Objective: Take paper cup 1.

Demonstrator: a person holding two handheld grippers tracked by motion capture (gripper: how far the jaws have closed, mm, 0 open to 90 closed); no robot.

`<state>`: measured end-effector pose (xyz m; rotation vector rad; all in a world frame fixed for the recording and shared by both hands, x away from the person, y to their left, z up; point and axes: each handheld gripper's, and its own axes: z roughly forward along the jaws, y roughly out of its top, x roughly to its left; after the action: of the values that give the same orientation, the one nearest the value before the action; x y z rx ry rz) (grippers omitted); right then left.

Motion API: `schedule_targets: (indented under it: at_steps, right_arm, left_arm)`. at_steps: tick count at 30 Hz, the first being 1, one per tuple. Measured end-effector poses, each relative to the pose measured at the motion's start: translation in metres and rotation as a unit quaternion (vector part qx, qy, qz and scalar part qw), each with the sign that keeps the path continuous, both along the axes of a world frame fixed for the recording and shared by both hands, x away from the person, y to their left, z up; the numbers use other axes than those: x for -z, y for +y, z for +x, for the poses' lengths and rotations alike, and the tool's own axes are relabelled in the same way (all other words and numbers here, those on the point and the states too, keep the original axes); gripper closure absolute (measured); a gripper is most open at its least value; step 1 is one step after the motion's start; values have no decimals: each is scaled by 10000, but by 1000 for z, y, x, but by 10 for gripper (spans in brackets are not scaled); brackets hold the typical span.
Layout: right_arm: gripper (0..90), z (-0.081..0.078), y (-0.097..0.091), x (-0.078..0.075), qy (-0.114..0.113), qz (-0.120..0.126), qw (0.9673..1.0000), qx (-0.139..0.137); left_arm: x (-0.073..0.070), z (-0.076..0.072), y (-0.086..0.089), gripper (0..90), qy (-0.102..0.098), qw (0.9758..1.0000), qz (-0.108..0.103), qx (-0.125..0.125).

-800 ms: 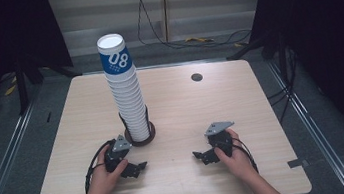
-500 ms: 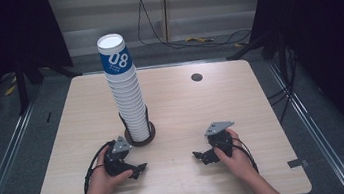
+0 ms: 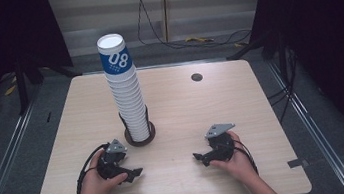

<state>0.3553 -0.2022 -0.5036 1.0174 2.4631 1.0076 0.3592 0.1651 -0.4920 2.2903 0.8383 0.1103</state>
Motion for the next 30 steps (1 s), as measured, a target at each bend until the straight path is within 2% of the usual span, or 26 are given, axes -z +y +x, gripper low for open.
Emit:
schedule_targets:
  at_steps: [2, 3, 4, 5, 6, 11, 13, 15, 17, 18, 19, 21, 24, 25, 26, 29, 30]
  right_arm:
    - [134, 0, 2, -2, 3, -89, 9999, -84]
    - [134, 1, 3, -4, 22, -78, 9999, -152]
    - [134, 1, 3, -4, 22, -78, 9999, -152]
    - [138, 2, 5, -5, 52, -25, 9997, -221]
    - [144, 3, 9, -9, 25, 128, 9995, -286]
    - [146, 4, 19, -19, 34, 209, 9986, -482]
    - [150, 5, 23, -28, 57, 359, 9980, -509]
    - [151, 6, 24, -32, 65, 348, 9981, -509]
    - [153, 7, 26, -39, 67, 366, 9980, -519]
    - [152, 7, 28, -49, 43, 353, 9979, -538]
    - [152, 7, 28, -49, 43, 353, 9979, -538]
    - [153, 7, 31, -60, -28, 236, 9981, -573]
    - [153, 12, 34, -75, 58, 248, 9977, -630]
    - [155, 13, 36, -81, 14, 152, 9977, -659]
    - [157, 16, 41, -92, -141, 11, 9970, -756]
    - [157, 23, 48, -105, -125, 75, 9964, -834]
    - [157, 23, 48, -105, -125, 75, 9964, -834]
  left_arm:
    - [-2, 0, 2, 149, 30, 10000, -14, 4]
    - [-8, -1, 5, 150, 134, 9999, -18, -32]
    - [-8, -1, 5, 150, 134, 9999, -18, -32]
    - [-10, -1, 7, 150, 128, 9999, 14, -28]
    - [-15, -3, 12, 150, 110, 9999, -15, -81]
    - [-23, -4, 21, 151, 95, 9998, -61, -166]
    - [-32, -2, 24, 151, 110, 9994, -212, -241]
    - [-34, -2, 25, 151, 97, 9993, -235, -269]
    - [-39, -2, 27, 151, 154, 9992, -229, -286]
    - [-43, -3, 29, 152, 100, 9992, -263, -277]
    - [-43, -3, 29, 154, 100, 9992, -263, -277]
    - [-47, -3, 30, 154, 151, 9989, -353, -278]
    - [-56, -2, 34, 155, 43, 9992, -300, -274]
    - [-59, -1, 36, 155, 35, 9991, -335, -275]
    - [-61, 0, 38, 156, 51, 9990, -369, -250]
    - [-70, 5, 45, 156, 39, 9992, -287, -277]
    - [-70, 5, 45, 155, 39, 9992, -287, -277]
